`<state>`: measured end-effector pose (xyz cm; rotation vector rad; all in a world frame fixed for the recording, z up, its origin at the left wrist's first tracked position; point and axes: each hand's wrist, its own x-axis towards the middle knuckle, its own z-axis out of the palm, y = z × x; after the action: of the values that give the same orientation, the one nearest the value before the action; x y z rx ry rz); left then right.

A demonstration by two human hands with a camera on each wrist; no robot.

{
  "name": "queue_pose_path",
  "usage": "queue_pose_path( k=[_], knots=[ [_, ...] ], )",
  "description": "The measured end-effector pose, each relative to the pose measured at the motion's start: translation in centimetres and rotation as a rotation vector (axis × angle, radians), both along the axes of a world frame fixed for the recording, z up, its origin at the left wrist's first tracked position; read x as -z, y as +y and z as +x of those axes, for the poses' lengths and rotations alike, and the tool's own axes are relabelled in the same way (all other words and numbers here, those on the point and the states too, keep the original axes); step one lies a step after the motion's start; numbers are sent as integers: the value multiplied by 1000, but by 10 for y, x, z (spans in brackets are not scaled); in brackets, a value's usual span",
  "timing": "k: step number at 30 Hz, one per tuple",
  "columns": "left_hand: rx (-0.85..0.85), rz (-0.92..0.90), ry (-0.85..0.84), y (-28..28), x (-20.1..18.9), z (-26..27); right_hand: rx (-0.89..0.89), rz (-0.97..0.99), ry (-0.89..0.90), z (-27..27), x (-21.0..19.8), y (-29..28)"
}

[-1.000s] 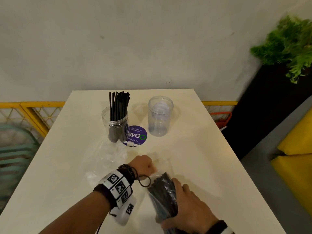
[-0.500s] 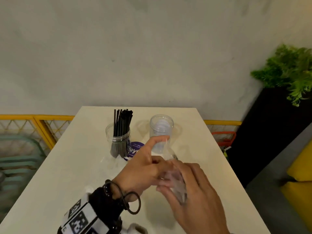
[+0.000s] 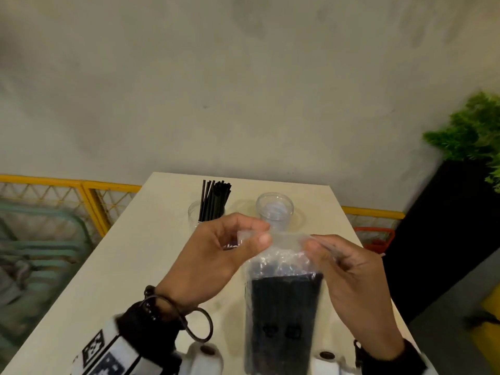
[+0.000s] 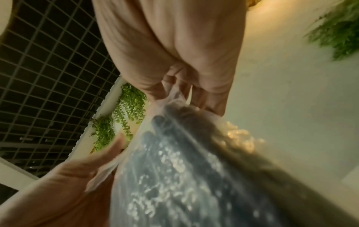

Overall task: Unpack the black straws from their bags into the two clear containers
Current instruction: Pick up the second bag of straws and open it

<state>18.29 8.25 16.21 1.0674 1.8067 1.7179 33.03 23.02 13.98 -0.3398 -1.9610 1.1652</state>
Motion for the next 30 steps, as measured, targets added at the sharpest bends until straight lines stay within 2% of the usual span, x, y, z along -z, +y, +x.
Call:
queue_pose_path(
  k=[5, 7, 9, 11, 13, 14, 17, 20, 22, 24, 25, 28, 30],
  knots=[
    [-87, 29, 21, -10, 12, -24, 29, -60, -31, -21, 1, -17],
    [-87, 55, -34, -14, 13, -30, 33, -61, -40, -30, -1, -24],
    [-96, 92, -141, -17, 12, -35, -69, -71, -14, -33, -6, -33],
    [-92, 108, -240, -20, 12, -44, -170, 98, -103, -32, -9, -41],
    [-57, 91, -260, -26, 10, -51, -149, 347, -175, -32, -12, -47],
    [-49, 70, -250, -28, 9, -55, -114, 363, -160, -33, -13, -50],
    [-10, 28, -200, -38, 8, -63, -5, 136, -23, -42, -14, -57],
    [185, 28, -217, -48, 8, -64, 129, 35, 40, -51, -16, -67],
    [286, -43, -59, -53, 9, -66, 169, -15, 46, -57, -17, -73],
    [233, -77, 127, -53, 9, -69, 184, -79, 50, -60, -17, -74],
    [186, -49, 160, -51, 9, -71, 187, -98, 51, -59, -18, -74],
    [107, 79, 56, -46, 5, -71, 118, -156, 21, -55, -24, -79],
    [88, 118, -176, -42, 4, -70, -16, -279, -67, -53, -27, -81]
  ],
)
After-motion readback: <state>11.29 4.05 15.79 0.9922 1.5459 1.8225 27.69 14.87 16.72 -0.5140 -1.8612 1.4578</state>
